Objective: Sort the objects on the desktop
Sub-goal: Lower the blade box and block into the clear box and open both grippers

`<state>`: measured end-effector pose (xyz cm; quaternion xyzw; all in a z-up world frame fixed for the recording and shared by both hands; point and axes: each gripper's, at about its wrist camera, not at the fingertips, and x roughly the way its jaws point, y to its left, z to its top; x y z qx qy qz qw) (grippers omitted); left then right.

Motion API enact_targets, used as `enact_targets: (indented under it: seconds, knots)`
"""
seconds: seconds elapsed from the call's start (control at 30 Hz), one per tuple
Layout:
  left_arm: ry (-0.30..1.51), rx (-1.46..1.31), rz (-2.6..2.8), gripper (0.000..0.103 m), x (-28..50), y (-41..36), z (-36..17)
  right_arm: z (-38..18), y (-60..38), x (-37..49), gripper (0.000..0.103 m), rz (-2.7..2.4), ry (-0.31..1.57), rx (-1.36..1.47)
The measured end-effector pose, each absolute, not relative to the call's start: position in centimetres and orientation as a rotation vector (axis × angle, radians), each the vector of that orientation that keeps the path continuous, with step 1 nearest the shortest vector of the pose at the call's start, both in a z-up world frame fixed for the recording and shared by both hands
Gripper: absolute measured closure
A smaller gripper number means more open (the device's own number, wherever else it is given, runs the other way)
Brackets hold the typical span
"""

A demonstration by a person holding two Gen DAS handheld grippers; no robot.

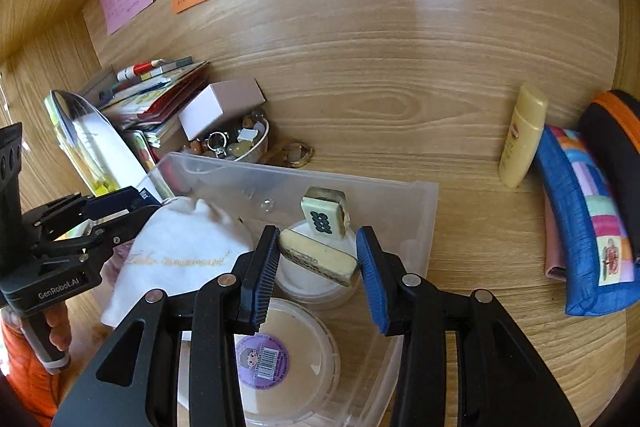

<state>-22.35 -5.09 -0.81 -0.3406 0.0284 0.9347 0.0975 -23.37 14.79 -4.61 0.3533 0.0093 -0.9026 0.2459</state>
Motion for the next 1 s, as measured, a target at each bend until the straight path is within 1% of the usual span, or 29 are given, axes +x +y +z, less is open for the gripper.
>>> enact_targets:
  seconds: [0.2,0.27,0.43,0.53,0.6,0.63,0.7,0.77,0.9,1.0]
  knots:
    - [0.089,-1.006,2.778,0.054,-22.1,-5.4,-0.8,-4.7,14.6,-23.3,0.066,-2.471,0.037,0.956]
    - [0.1,-1.0,2.795,0.049,-22.0,-5.3,-0.8,-4.7,14.5,-23.3,0.066,-2.475,0.05,0.954]
    - [0.122,-0.989,2.812,0.042,-22.0,-5.0,-0.8,-4.7,14.4,-23.1,0.065,-2.485,0.067,0.941]
    - [0.13,-0.981,2.827,0.036,-21.9,-5.0,-0.9,-4.6,14.3,-23.1,0.059,-2.489,0.074,0.935]
    - [0.134,-0.975,2.831,0.034,-21.8,-5.0,-0.8,-4.5,14.3,-23.0,0.054,-2.495,0.081,0.924]
    - [0.134,-0.974,2.833,0.033,-21.6,-5.0,-0.8,-4.5,14.3,-22.9,0.053,-2.499,0.084,0.919]
    - [0.135,-0.968,2.839,0.029,-21.4,-5.1,-0.8,-4.4,14.3,-22.7,0.047,-2.508,0.095,0.909]
    - [0.137,-0.964,2.842,0.028,-21.4,-5.0,-0.8,-4.3,14.3,-22.6,0.044,-2.515,0.101,0.898]
    - [0.138,-0.95,2.843,0.027,-21.0,-5.3,-0.6,-4.2,14.2,-22.6,0.042,-2.52,0.11,0.89]
    - [0.136,-0.938,2.852,0.02,-20.9,-5.4,-0.4,-4.3,14.3,-22.6,0.042,-2.521,0.108,0.891]
